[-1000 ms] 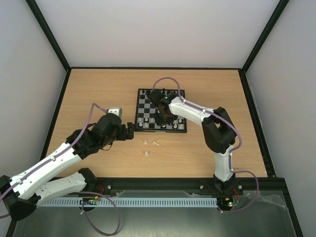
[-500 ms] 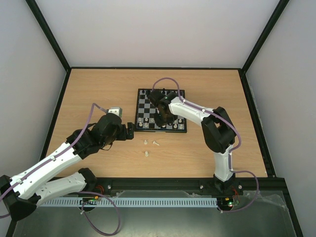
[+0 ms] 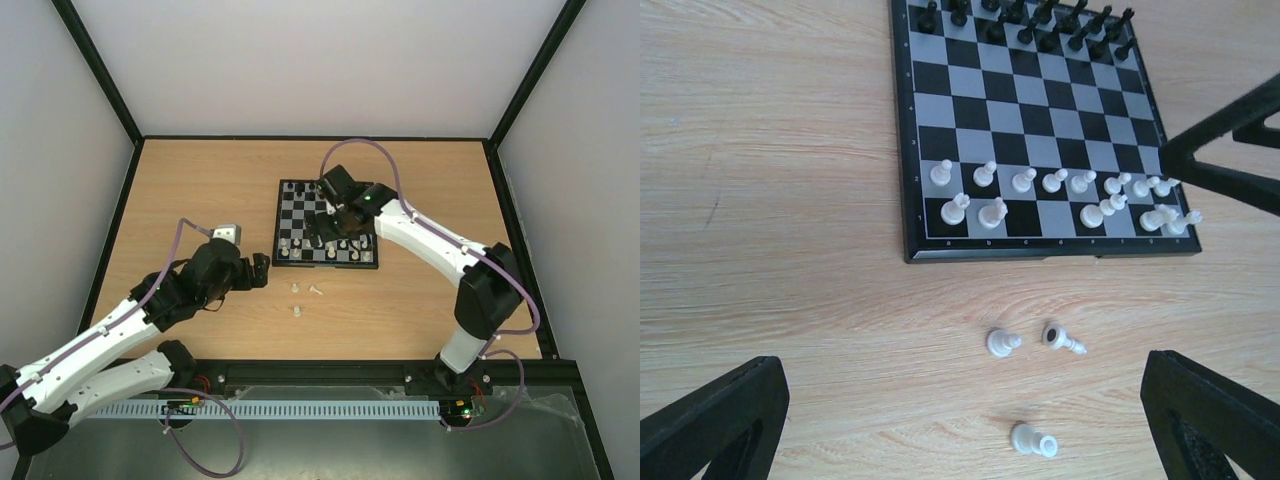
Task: Set up the chess pieces on the board
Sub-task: Pick up the chess piece at the center of the board.
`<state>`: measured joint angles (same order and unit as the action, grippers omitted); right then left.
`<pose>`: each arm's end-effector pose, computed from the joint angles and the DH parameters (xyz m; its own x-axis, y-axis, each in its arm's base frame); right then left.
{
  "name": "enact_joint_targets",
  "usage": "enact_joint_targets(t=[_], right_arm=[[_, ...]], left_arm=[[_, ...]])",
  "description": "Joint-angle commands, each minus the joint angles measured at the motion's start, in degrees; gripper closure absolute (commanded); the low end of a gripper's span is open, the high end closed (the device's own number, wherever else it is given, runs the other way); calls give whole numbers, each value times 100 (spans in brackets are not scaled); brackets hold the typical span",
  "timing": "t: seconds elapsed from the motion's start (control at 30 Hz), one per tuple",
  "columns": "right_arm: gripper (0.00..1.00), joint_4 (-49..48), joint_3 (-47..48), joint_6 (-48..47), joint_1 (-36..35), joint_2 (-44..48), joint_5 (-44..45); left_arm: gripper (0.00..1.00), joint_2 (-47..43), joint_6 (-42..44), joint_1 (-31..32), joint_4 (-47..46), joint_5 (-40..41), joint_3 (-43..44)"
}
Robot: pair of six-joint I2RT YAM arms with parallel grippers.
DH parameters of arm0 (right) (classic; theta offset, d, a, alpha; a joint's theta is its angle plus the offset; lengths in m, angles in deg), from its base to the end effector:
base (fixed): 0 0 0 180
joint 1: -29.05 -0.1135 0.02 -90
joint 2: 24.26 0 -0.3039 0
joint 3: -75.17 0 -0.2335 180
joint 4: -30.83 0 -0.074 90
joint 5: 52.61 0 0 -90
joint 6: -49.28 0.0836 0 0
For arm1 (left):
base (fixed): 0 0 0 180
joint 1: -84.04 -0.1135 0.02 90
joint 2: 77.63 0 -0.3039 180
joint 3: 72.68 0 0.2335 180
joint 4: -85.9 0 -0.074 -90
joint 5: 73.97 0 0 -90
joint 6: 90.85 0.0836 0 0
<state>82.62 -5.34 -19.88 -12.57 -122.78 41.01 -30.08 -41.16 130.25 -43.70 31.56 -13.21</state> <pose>0.3010 0.2604 0.2960 -0.7668 -0.2063 -0.6078 -0.3855 0.9052 0.1790 0.1299 -0.1031 0.2898 -0.6845 -0.1867 -0.7047 0.1412 0.9144 -0.3794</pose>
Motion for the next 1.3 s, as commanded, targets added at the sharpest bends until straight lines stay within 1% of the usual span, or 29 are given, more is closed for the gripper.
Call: enact_joint_targets(t=[0.0, 0.2, 0.3, 0.37, 0.5, 0.67, 0.73, 0.8, 0.9, 0.93, 1.0, 1.1, 1.23, 1.27], right_arm=[[1, -248, -397, 144, 11, 469, -257], [2, -553, -1043, 309, 7, 1124, -648], [1, -763, -1697, 394, -2, 1518, -1009], [1, -894, -2103, 475, -25, 1737, -1099], [1, -1067, -2742, 624, -102, 1966, -1186], [0, -1355, -3225, 818, -285, 2174, -1259], [3, -1476, -3382, 861, -339, 2213, -1239], [9, -1641, -3547, 917, -395, 2238, -1200], [30, -1959, -3788, 1022, -541, 2242, -1057], [33, -2103, -3936, 1045, -603, 2257, -991], [34, -2415, -4126, 1089, -697, 2281, -908], [36, -2594, -4258, 1181, -731, 2361, -813], [38, -2514, -4241, 1260, -742, 2583, -661], [38, -2438, -4222, 1289, -737, 2656, -594]], left_arm=[[1, -191, -182, 4, -127, -21, -109], [1, -105, -250, 5, -363, -195, -272], [1, -61, -275, 1, -424, -232, -285], [1, -61, -294, 9, -510, -262, -348], [1, -28, -311, 1, -775, -419, -516], [1, 128, -375, 3, -1141, -548, -722], [1, 235, -388, 2, -1301, -617, -778], [0, 382, -381, 1, -1395, -663, -823], [1, 516, -344, -1, -1516, -702, -895], [1, 548, -317, 7, -1536, -715, -902], [1, 575, -290, 1, -1562, -727, -909], [1, 548, -295, 2, -1693, -796, -994], [1, 846, -303, 8, -1799, -832, -1083], [2, 951, -292, 21, -1794, -806, -1076]])
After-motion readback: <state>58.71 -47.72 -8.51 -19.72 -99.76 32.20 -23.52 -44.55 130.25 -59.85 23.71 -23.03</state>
